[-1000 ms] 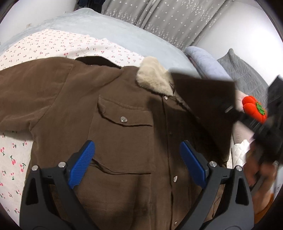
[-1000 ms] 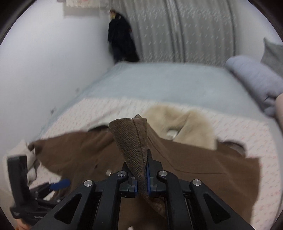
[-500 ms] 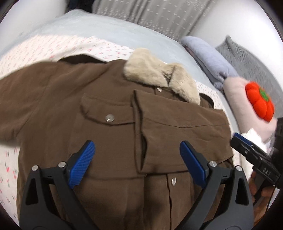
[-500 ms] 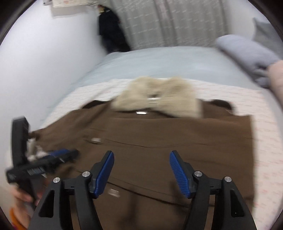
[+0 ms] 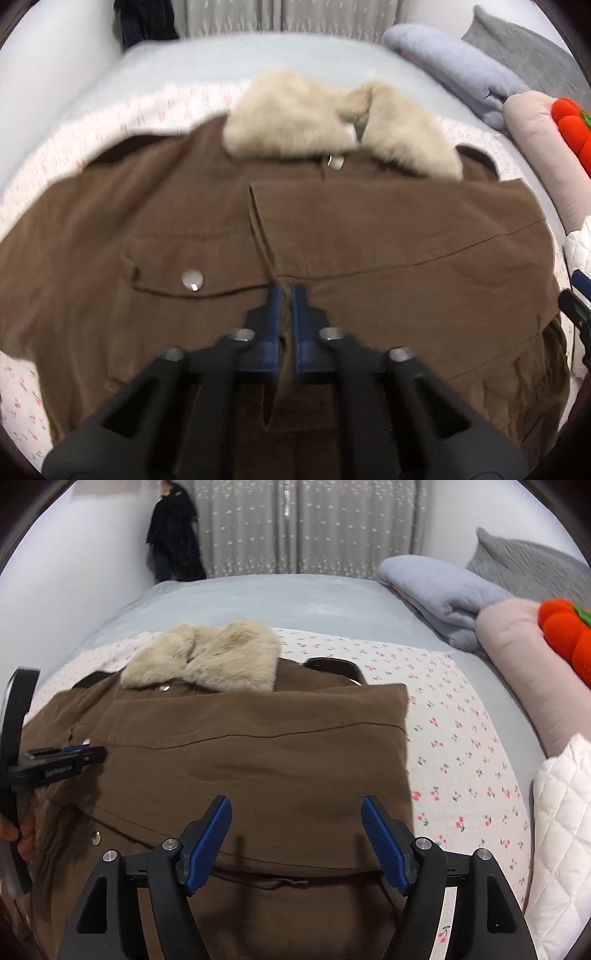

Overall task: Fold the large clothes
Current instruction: 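Pinch the folded coat panel with the left gripper and smooth it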

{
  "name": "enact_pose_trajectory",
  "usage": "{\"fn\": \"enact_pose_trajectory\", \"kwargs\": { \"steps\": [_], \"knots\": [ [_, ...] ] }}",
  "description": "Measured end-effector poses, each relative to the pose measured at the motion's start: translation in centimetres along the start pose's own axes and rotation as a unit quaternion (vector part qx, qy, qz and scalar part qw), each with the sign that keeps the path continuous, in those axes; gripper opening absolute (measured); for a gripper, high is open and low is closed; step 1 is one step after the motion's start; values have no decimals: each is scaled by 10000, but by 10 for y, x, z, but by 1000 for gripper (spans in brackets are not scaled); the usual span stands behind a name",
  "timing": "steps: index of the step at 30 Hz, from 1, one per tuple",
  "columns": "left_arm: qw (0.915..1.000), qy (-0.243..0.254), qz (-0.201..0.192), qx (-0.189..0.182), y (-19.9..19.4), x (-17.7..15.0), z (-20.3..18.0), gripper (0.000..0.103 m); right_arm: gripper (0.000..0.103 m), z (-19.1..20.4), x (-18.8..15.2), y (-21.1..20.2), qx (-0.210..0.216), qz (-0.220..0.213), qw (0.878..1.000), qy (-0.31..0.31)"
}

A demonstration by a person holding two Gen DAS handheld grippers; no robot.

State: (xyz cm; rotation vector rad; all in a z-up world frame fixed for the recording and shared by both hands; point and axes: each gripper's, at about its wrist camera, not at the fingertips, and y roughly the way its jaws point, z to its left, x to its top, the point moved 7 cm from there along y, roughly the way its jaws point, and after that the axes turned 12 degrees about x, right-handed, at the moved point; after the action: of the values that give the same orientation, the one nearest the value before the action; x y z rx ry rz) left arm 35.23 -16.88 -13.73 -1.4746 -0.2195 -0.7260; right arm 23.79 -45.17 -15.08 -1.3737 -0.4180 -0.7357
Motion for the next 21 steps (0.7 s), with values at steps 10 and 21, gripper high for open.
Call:
{"fn": "enact_pose_trajectory", "kwargs": {
  "steps": [10, 21],
  "knots": [
    [9945, -270, -113, 1007, 2, 8, 40, 4, 76, -4, -7, 20, -18, 140, 9996, 243],
    [9889, 126, 152, 1472, 23, -19, 60, 47, 77, 5, -25, 45, -200, 679, 9973, 195]
  ]
}}
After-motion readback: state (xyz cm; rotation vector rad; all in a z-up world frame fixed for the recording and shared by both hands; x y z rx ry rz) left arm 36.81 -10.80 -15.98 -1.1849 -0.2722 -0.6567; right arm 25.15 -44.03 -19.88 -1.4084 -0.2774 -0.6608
